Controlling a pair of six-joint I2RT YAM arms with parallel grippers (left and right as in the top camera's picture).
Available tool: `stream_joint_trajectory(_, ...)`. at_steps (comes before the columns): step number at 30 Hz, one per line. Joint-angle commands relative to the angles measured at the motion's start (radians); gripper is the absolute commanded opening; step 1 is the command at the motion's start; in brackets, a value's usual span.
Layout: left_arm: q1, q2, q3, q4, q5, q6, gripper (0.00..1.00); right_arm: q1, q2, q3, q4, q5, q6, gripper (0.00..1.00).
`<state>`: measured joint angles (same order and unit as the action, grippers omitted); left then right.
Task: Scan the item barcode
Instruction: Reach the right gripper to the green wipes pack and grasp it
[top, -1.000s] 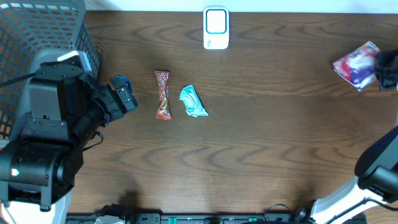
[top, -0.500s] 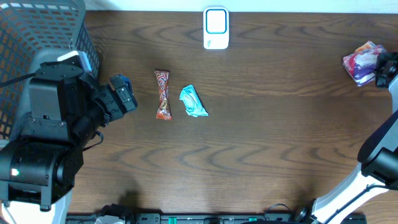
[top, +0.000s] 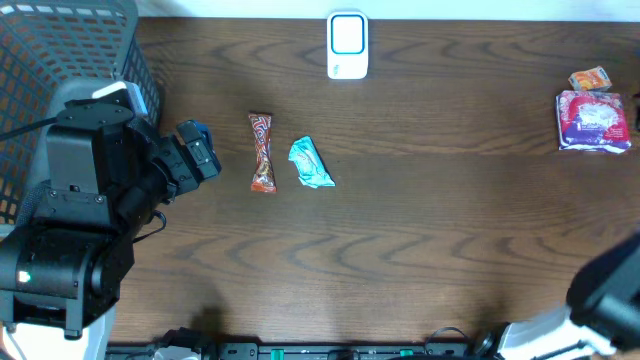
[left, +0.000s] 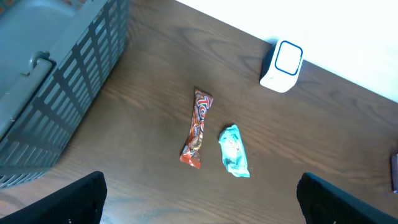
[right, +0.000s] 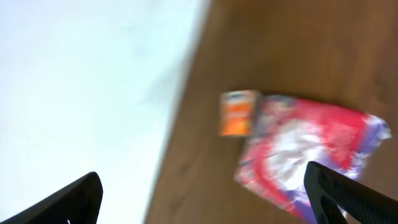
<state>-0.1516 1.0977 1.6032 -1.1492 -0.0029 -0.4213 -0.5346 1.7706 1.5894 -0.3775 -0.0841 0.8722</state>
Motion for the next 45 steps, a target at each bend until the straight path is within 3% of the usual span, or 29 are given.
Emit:
stream_joint_trajectory(1,0.002,-0.001,0.002,-0.002,-0.006,0.009,0.98,0.045,-0.077,0.008,-0.053,-0.313,-0.274,0.99)
stream_joint_trajectory(5,0.002,-0.001,0.002,-0.002,-0.006,0.009,0.98,0.148,-0.08,0.003,-0.23,-0.601,-0.449,0.99)
stream_joint_trajectory(7,0.002,-0.001,0.002,-0.002,-0.006,0.009,0.98,0.223,-0.075,-0.011,-0.323,-0.627,-0.525,0.99)
stream_joint_trajectory(8,0.002,-0.001,0.002,-0.002,-0.006,0.009,0.98,0.269,-0.072,-0.024,-0.35,-0.63,-0.584,0.94)
stream_joint_trajectory(12,0.002,-0.001,0.002,-0.002,-0.006,0.009,0.98,0.503,-0.047,-0.098,-0.366,-0.625,-0.761,0.88)
stream_joint_trajectory(21,0.002,-0.001,0.002,-0.002,-0.006,0.009,0.98,0.887,0.14,-0.11,-0.264,-0.451,-0.665,0.92)
stream_joint_trajectory(33,0.002,-0.001,0.002,-0.002,-0.006,0.009,0.98,1.116,0.327,-0.11,-0.179,-0.166,-0.633,0.89)
stream_joint_trajectory(36,0.002,-0.001,0.002,-0.002,-0.006,0.009,0.98,1.147,0.343,-0.111,-0.184,-0.114,-0.633,0.77)
stream_joint_trajectory(38,0.002,-0.001,0.002,-0.002,-0.006,0.009,0.98,1.159,0.352,-0.111,-0.191,-0.097,-0.633,0.63)
stream_joint_trajectory(41,0.002,-0.001,0.002,-0.002,-0.006,0.009,0.98,1.173,0.353,-0.111,-0.203,-0.077,-0.632,0.18)
stream_joint_trajectory(44,0.002,-0.001,0.002,-0.002,-0.006,0.009,0.98,1.177,0.342,-0.108,-0.221,-0.071,-0.601,0.01)
stream_joint_trajectory(45,0.002,-0.001,0.002,-0.002,-0.006,0.009,0.98,1.175,0.335,-0.105,-0.236,-0.071,-0.587,0.01)
